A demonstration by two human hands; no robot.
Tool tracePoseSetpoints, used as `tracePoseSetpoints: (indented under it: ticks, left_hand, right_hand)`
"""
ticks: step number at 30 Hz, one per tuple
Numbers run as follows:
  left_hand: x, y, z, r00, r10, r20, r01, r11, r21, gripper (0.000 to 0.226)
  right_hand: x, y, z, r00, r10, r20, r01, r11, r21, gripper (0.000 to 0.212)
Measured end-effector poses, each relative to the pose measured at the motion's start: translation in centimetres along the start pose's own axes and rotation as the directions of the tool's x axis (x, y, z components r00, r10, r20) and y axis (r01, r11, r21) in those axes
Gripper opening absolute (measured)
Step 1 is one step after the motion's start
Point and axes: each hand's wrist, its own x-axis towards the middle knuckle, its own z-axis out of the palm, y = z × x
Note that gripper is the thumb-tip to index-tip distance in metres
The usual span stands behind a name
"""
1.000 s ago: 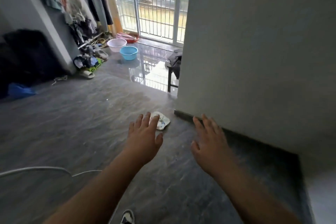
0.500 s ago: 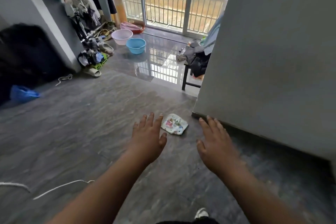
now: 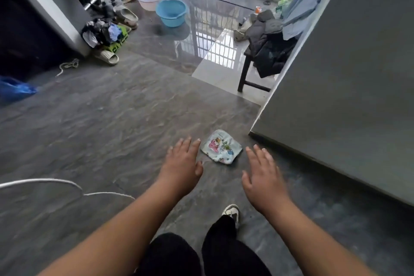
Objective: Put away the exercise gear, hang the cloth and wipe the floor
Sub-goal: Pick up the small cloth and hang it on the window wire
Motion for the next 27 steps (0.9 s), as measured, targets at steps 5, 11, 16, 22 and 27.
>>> tracePoseSetpoints:
  ticks: [5,11,16,22,27]
  left_hand:
    - [12.5,-2.9,9.5,0.999,0.049,0.001,-0.049,0.999,-0.018,0.067]
    - [29.8,-10.7,32.9,0.988,0.085,0.129,-0.101,0.988,0.121,0.076]
    - [40.8,-16.3,50.7,0.946,0.241,0.216,-0.289,0.929,0.233,0.077]
    - [49.5,-21.0,62.5,0.807,0.476,0.349,-0.573,0.775,0.267,0.078]
    - [51.8,-23.0,64.4,0.736,0.639,0.224,-0.677,0.692,0.251,0.055]
  right_hand:
    - [11.9,4.6,9.0,0.997,0.048,0.064,-0.050,0.999,0.016,0.065]
    - [26.9,13.6,31.6,0.988,0.046,0.145,-0.036,0.997,-0.069,0.067]
    - [37.1,20.1,49.7,0.983,0.027,0.180,0.001,0.989,-0.149,0.071]
    - [43.8,25.4,62.9,0.955,-0.134,0.265,0.198,0.953,-0.229,0.075]
    - [45.1,27.8,65.3,0.975,-0.203,0.090,0.215,0.967,-0.140,0.066]
